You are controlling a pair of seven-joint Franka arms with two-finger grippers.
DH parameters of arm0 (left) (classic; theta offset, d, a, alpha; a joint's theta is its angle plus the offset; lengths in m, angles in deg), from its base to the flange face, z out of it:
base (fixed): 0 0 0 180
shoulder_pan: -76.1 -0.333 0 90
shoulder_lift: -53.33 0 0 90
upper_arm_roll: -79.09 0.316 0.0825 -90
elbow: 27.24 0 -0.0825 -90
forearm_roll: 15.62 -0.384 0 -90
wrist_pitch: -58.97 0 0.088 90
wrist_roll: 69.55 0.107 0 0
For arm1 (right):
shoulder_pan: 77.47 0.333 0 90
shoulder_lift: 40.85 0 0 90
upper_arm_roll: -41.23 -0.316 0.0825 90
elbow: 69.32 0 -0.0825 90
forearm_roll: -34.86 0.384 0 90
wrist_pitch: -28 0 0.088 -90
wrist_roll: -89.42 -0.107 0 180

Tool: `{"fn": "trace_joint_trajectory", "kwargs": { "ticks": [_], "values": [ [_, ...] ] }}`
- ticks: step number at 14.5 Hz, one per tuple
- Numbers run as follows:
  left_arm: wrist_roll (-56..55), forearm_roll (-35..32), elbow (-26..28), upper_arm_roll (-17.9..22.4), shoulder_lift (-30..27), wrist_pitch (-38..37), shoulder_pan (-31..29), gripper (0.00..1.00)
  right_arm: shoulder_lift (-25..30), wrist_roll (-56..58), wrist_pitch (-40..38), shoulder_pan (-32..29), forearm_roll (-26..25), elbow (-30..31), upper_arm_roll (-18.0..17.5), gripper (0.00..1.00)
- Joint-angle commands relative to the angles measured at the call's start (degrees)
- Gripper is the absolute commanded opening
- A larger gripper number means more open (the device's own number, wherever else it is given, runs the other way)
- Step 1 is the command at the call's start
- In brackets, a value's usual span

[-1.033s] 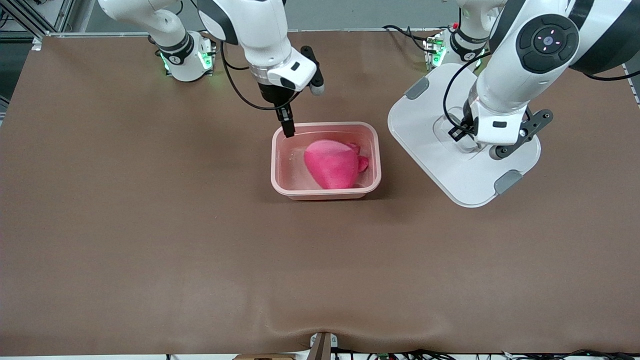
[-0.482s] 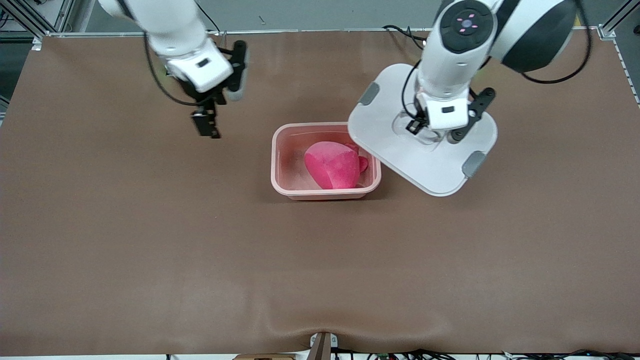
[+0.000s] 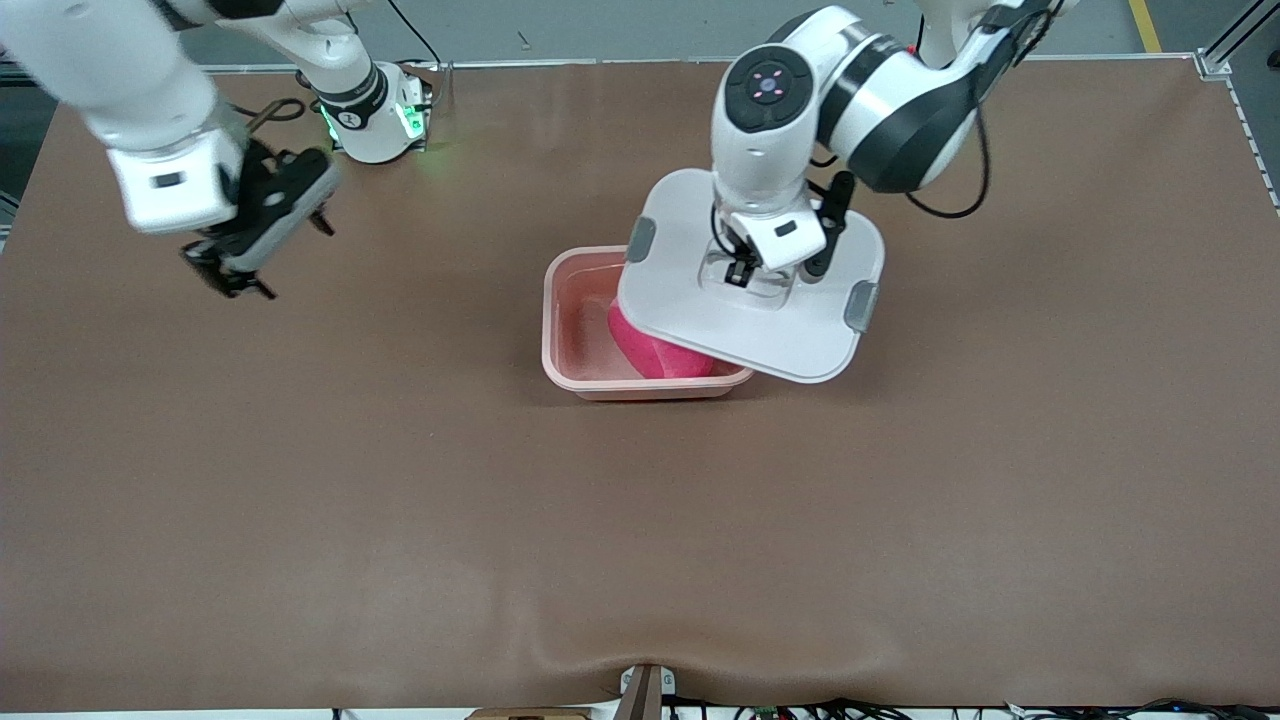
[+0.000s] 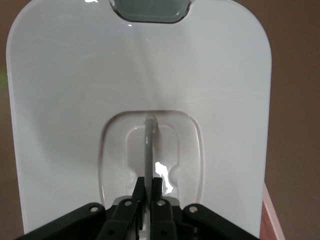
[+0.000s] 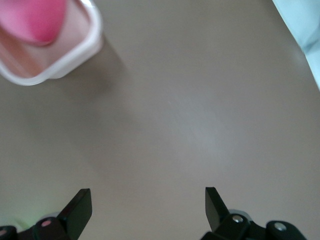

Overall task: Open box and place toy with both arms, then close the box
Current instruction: 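Lower the lid onto the box with the left gripper while the right gripper retracts, then press the lid down onto the box with the left gripper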

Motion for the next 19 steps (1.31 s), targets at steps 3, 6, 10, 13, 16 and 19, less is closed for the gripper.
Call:
{"fn": "trace_joint_trajectory", "kwargs": {
  "ticks": [3,6,10,13,16,19],
  "values": [
    [-14.5,-4.6,-0.7,0.0,3.7,7.8,3.1,0.0,0.8,-4.8,-1.2,-1.0,2.8,-0.2,7.7,1.0],
    [-21.9,-9.2,-0.7,0.0,5.8,11.3,5.1,0.0,0.6,-8.2,-1.5,-2.3,8.6,-0.9,11.9,1.0],
    [-28.4,-12.4,-0.6,0.1,8.3,16.0,6.3,0.0,0.7,-22.9,-3.9,-4.9,5.8,-1.0,12.0,1.0],
    [-31.7,-15.0,-0.8,0.1,9.9,16.5,7.6,0.0,0.5,-38.8,-7.8,-4.4,1.5,-1.7,11.6,1.0],
    [-33.1,-15.2,-0.7,0.1,10.1,17.3,8.5,0.0,0.1,-37.2,-6.1,-4.9,1.5,-2.1,11.6,1.0],
    [-34.2,-15.5,-0.7,0.2,10.8,17.6,8.9,0.0,-0.1,-35.1,-2.9,-5.3,2.0,-2.2,11.6,1.0]
  ]
}}
